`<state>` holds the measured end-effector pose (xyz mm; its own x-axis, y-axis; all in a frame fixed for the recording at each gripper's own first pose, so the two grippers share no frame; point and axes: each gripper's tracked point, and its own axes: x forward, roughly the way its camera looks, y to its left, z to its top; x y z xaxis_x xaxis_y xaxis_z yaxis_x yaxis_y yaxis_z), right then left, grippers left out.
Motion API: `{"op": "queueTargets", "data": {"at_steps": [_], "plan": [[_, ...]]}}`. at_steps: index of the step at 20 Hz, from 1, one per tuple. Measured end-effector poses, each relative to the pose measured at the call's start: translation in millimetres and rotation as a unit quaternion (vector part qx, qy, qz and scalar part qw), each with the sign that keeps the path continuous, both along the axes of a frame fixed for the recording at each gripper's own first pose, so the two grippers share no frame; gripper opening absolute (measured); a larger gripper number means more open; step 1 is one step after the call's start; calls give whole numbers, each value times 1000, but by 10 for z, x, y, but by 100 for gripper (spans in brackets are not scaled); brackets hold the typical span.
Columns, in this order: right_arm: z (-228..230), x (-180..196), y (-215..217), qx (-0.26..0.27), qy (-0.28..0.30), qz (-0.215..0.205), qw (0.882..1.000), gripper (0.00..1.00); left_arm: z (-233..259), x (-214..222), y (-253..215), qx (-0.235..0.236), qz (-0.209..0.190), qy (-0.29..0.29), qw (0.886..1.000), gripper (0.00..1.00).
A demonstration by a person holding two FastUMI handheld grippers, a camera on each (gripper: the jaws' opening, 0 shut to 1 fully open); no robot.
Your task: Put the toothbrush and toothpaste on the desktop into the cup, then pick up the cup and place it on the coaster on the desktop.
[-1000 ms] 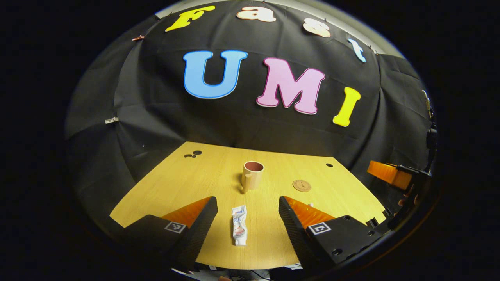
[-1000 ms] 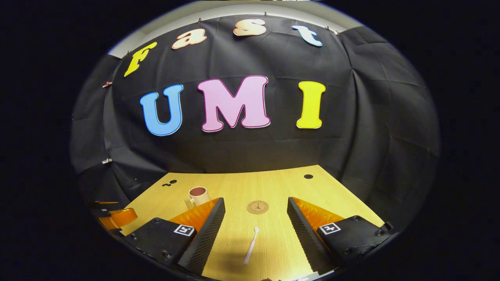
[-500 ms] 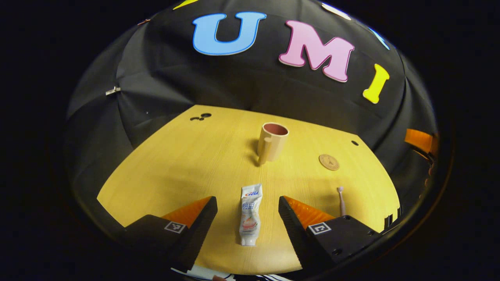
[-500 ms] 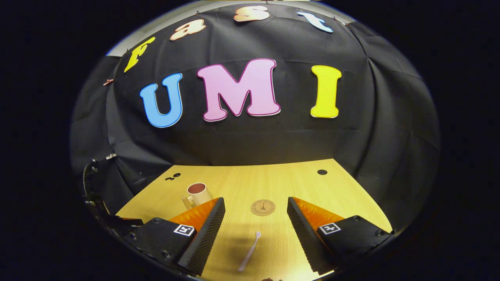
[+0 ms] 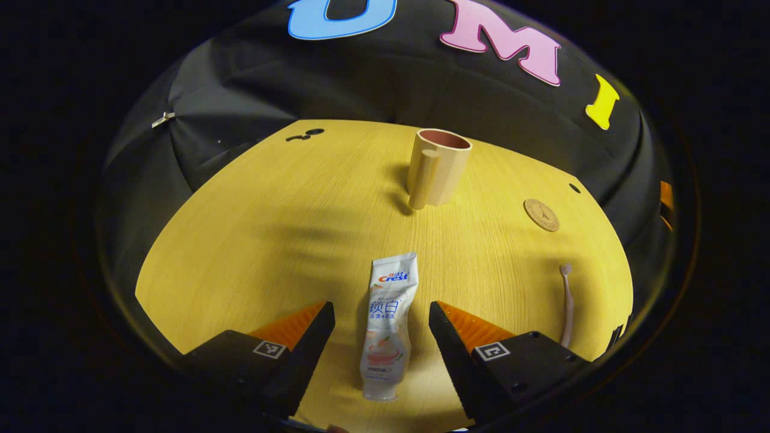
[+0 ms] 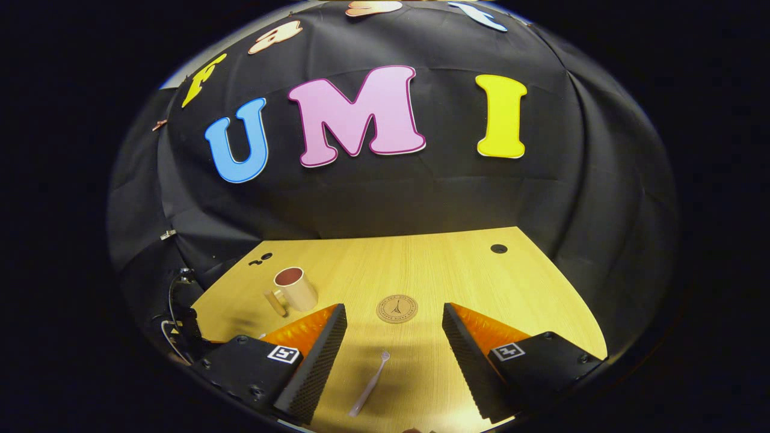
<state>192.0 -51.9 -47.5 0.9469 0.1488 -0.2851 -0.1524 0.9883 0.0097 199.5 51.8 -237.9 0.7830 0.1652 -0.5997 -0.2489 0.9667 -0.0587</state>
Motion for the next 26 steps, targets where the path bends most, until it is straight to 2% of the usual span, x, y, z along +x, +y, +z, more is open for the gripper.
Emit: {"op": "queueTargets", "data": {"at_steps": [2, 5, 6, 8, 9, 10, 11, 12, 18, 19, 20, 22, 23, 24, 26], "plan": [[-29, 29, -32, 0, 4, 1, 1000, 98, -118, 8, -47, 3, -4, 16, 1000, 96], [-90, 54, -48, -1, 11, 6, 1000, 98, -192, 31, -58, 41, -11, 26, 999, 89], [-122, 57, -43, -1, 14, 10, 1000, 98, -174, 78, -106, 44, -18, 22, 999, 81], [-200, 73, -19, -1, 24, 18, 1000, 98, -182, 119, -176, 49, -27, 28, 998, 58], [-239, 76, 2, -1, 30, 23, 999, 98, -189, 103, -203, 49, -29, 29, 998, 57], [-272, 79, 18, -1, 36, 27, 999, 98, -188, 115, -221, 48, -26, 31, 998, 41], [-285, 80, 36, 0, 40, 30, 999, 98, -186, 120, -223, 51, -21, 32, 998, 35], [-290, 83, 58, 0, 42, 34, 999, 99, -186, 123, -228, 53, -17, 35, 998, 38], [-555, 48, 57, -6, 73, 33, 997, 99, -154, 130, -255, 41, -24, 35, 998, 29], [-592, 43, 52, -5, 80, 30, 996, 99, -168, 125, -260, 37, -28, 35, 998, 33], [-648, 28, 47, -4, 89, 27, 996, 99, -152, 114, -275, 33, -32, 35, 998, 28], [-750, 16, 43, -6, 104, 21, 994, 99, -152, 59, -299, 21, -38, 41, 998, 25], [-798, 15, 48, -6, 112, 18, 994, 99, -143, 25, -301, 13, -39, 43, 998, 21], [-846, 17, 56, -7, 120, 16, 993, 99, -124, -17, -296, 6, -39, 43, 998, 21], [-967, 12, 69, -11, 139, 12, 990, 99, -34, -88, -274, 0, -35, 33, 999, 29]]}}
